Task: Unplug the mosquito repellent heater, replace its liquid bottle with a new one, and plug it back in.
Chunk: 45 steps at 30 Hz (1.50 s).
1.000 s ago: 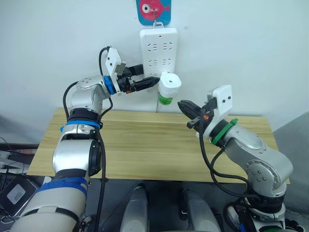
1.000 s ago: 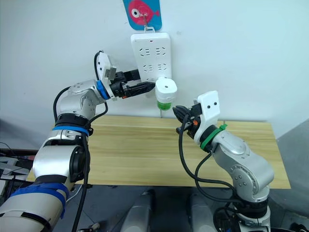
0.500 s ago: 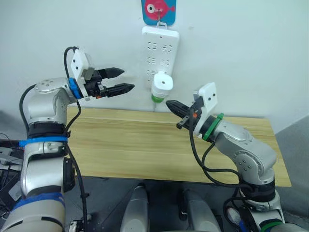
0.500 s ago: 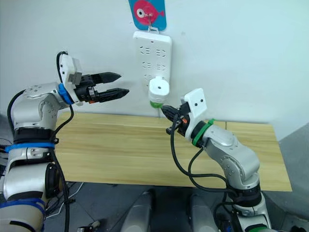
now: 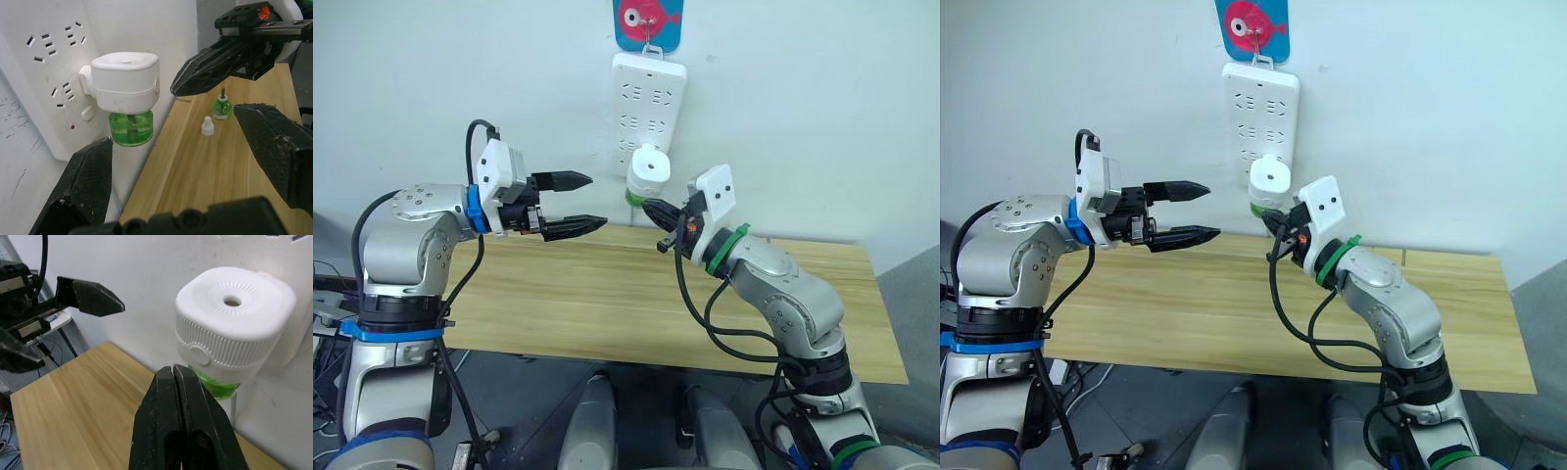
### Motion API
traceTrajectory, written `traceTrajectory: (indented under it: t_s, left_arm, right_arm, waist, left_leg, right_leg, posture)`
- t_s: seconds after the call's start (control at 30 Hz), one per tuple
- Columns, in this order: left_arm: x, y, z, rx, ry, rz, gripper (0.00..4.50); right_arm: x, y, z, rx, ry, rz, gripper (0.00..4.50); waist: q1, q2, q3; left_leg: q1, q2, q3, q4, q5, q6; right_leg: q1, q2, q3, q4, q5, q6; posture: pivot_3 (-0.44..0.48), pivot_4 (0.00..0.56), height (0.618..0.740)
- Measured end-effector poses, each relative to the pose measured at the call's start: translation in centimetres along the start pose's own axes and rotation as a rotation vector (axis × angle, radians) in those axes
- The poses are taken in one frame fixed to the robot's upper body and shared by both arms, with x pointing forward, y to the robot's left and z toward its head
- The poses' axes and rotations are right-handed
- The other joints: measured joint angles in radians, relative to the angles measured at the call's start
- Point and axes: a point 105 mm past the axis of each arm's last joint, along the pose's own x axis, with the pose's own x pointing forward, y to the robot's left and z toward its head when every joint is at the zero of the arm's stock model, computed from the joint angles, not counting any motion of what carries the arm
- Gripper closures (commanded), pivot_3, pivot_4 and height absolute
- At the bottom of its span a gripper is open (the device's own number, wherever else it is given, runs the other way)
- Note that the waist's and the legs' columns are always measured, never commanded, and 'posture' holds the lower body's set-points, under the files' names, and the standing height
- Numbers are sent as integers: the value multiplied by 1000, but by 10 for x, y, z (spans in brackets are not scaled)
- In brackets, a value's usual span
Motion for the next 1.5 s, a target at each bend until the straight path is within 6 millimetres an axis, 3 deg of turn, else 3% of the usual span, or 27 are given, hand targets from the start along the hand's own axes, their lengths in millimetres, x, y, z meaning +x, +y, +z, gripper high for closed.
traceTrajectory:
  t_s: [1.5]
  left_arm:
    - [9,6,-3,4,5,-18,0]
  right_arm:
    - [4,-12,5,-9,-31,-145,4463]
  waist:
    - [6,0,0]
  left_leg:
    - [0,2,2,0,5,-4]
  right_leg:
    - [1,0,-1,1,0,0]
  posture:
    - [274,223,740]
